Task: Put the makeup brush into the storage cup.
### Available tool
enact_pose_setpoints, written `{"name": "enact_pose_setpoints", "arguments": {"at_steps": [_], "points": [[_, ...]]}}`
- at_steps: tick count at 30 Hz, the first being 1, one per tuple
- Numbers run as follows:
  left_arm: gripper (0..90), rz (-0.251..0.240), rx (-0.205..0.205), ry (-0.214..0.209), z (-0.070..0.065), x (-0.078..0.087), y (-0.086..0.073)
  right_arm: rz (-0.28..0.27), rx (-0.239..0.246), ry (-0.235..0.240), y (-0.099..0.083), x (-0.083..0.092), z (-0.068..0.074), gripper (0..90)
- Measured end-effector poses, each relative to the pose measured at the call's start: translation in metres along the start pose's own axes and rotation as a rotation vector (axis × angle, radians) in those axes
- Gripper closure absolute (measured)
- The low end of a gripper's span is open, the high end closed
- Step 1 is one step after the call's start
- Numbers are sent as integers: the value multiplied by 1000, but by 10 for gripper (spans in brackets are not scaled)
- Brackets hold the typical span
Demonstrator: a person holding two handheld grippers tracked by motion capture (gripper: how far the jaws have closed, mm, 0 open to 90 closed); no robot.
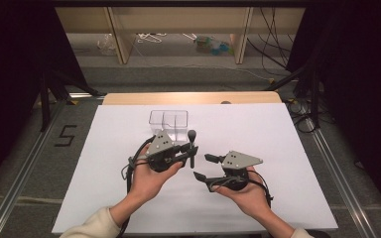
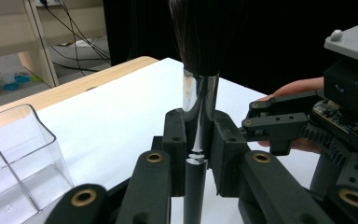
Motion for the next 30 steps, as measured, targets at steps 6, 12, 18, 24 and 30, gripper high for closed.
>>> {"name": "enact_pose_setpoints", "arguments": {"at_steps": [6,12,18,24,30], "points": [[776,7,3,11,-1,-2,0,-13,-9,-5,1,-2,-1,323],[776,13,-7,20,0,-5,-1,-41,-28,-18,4,-2,-2,330],[776,14,-3,25,1,-6,-3,-45,-42,-23,4,-4,-4,340],[776,10,-11,27,3,-7,-4,-47,-45,-6,4,-7,-2,345],[776,10,-13,45,5,-8,-5,-40,-41,-18,3,-7,-2,346]]}}
Point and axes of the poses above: each handheld gripper's, and its own axes: x roughly backward along the jaws, y roughly out of its top, z roughly to its left, the point moved 3 cm from there along -x, roughly forward along the jaws, and after that the axes turned 7 degrees about -y, right-handed, at the moved point
